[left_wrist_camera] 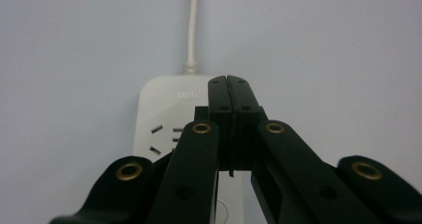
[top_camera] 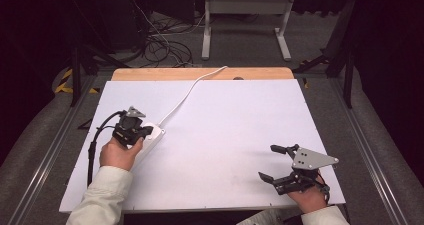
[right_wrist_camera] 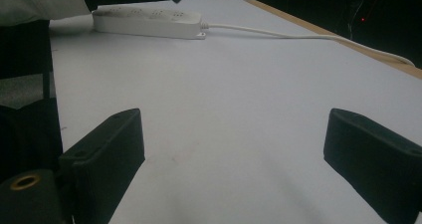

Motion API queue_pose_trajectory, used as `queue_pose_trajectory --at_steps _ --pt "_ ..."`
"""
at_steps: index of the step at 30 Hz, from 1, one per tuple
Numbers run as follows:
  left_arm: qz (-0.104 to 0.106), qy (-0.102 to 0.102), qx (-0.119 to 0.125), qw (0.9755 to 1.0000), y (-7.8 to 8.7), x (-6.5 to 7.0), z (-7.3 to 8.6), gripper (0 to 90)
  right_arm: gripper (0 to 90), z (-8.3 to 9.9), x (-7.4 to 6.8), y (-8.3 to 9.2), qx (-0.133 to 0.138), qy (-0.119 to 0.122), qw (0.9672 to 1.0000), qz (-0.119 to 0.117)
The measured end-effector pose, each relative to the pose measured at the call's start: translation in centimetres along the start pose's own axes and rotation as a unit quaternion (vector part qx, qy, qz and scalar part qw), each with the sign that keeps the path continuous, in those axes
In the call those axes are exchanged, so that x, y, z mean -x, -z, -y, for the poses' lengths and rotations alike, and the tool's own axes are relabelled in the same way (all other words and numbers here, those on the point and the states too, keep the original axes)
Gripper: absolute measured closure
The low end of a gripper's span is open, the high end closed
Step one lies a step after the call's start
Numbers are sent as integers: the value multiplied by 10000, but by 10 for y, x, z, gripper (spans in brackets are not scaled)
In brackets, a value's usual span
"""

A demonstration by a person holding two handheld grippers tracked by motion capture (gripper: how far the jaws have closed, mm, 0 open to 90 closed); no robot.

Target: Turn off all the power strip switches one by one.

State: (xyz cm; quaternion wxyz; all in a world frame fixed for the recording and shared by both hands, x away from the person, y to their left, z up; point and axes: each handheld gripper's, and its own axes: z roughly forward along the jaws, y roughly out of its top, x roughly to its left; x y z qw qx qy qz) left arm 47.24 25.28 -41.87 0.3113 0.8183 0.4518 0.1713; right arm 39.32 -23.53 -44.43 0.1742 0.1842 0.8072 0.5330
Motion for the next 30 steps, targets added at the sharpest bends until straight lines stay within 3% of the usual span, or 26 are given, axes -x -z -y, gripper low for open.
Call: queue_pose_trajectory --at_steps 2,9,15,16,17,20,22,26,30 --pt "3 -50 63 10000 8 2 -1 900 95 0 1 0 -3 4 10000 -5" --pt "56 -177 77 9998 9 8 -1 900 95 0 0 1 10 6 10000 1" --pt "77 -175 231 9995 16 8 -1 898 95 1 0 0 -4 5 10000 -9" --pt "128 -138 281 9994 17 7 -1 804 95 1 1 0 1 1 10000 -3" --pt "208 -89 314 9993 18 7 -2 640 95 1 1 0 1 -8 10000 4" --pt "349 -159 587 9975 26 10 -1 494 95 1 1 1 16 -14 10000 14" --pt "342 -215 707 9967 33 14 0 426 95 1 1 1 18 -13 10000 18" --pt "381 -420 858 9947 46 23 2 401 95 0 0 1 16 -24 10000 12" --pt "535 -506 1247 9895 58 30 6 378 95 1 1 2 24 -17 10000 17"
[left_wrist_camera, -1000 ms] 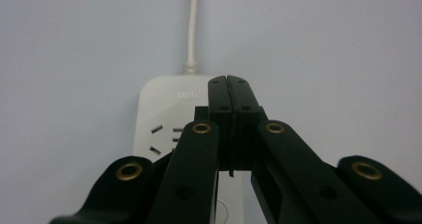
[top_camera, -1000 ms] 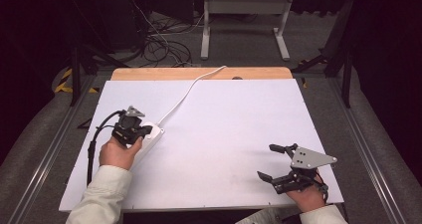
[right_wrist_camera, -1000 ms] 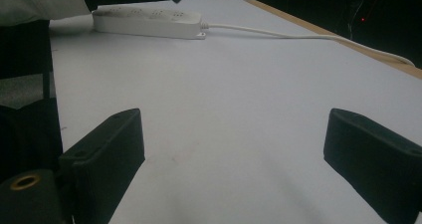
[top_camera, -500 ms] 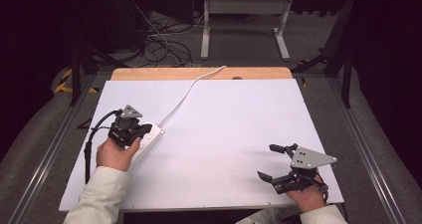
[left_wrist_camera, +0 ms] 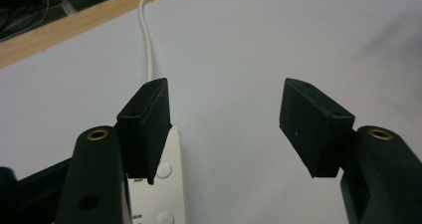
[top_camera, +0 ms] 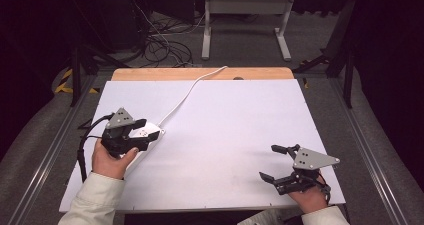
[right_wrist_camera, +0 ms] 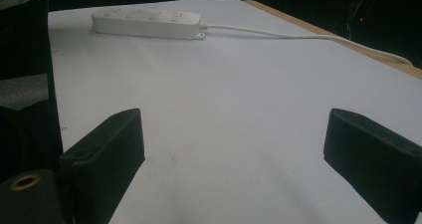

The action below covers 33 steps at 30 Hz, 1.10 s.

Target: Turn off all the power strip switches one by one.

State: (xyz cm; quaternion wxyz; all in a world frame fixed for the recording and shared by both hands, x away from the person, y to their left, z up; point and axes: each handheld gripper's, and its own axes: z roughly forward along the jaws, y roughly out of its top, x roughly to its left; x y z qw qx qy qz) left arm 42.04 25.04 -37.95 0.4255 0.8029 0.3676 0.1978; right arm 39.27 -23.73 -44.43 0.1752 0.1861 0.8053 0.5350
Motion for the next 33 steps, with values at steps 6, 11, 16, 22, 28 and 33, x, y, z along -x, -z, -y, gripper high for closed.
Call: queue_pose_trajectory --at_steps 6,11,16,22,28,33 --pt "119 -58 260 9996 16 11 7 386 95 0 0 0 2 8 10000 -11" --pt "161 -128 571 9982 25 20 21 328 95 0 0 0 5 14 10000 -10" --pt "362 -204 785 9960 25 23 41 208 95 0 -1 0 -27 14 10000 -23" --pt "319 -372 973 9940 23 27 68 176 95 0 -1 0 -13 24 10000 -15" --pt "164 -631 872 9941 24 31 82 179 95 -1 -1 0 -27 40 10000 -26" --pt "180 -471 791 9956 20 26 97 178 95 -1 -1 0 -46 19 10000 -9"
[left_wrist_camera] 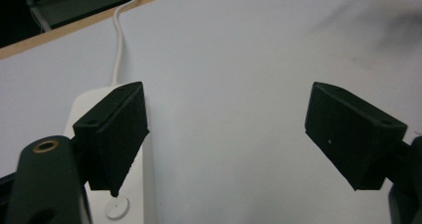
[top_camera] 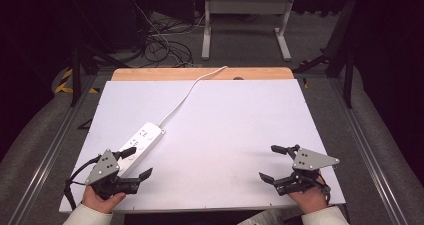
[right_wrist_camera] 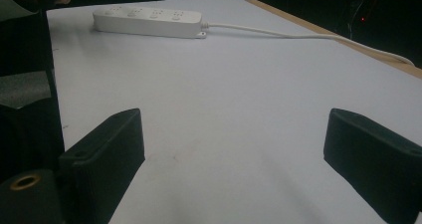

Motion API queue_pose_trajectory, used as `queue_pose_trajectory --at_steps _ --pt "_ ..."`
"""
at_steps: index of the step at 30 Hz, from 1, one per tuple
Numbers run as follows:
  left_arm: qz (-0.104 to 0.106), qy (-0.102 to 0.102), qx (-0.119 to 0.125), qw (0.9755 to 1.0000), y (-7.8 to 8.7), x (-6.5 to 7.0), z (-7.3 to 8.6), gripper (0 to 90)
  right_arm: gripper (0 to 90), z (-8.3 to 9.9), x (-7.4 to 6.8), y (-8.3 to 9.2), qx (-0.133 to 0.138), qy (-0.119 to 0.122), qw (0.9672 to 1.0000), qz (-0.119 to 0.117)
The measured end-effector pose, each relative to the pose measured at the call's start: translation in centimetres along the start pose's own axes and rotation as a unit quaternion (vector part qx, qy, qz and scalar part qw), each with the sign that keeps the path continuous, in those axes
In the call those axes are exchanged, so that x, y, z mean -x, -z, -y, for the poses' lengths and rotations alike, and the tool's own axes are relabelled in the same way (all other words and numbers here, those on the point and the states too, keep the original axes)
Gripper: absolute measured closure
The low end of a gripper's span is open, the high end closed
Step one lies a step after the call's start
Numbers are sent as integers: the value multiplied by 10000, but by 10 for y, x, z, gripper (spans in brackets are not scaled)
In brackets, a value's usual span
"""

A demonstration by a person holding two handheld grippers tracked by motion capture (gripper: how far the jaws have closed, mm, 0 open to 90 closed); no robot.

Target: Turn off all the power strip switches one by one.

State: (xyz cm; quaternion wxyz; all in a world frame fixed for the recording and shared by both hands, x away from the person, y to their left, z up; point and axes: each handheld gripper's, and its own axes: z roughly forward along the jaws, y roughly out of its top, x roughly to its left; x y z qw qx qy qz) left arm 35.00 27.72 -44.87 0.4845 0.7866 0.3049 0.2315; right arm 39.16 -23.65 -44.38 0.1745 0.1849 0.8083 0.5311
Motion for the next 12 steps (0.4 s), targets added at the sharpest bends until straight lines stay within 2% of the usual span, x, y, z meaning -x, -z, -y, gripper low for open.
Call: queue_pose_trajectory --at_steps 2,4,6,7,9,10,12 --pt "33 24 -96 9999 -1 -1 3 178 95 0 0 0 4 -4 10000 -11" --pt "98 108 -89 9999 0 -2 6 178 95 0 1 0 10 -20 10000 -41" --pt "175 234 -47 9996 1 -3 8 178 92 1 2 -1 6 -97 9999 -125" --pt "249 390 -36 9989 1 -3 10 176 91 2 3 -1 2 -125 9998 -136" --pt "300 565 18 9979 1 -4 11 166 91 2 3 -2 -27 -119 9998 -141" --pt "258 577 51 9980 2 -5 11 165 91 2 3 -2 -29 -118 9998 -141" --pt "177 465 66 9987 4 -6 11 165 90 1 3 -3 -30 -113 9998 -145"
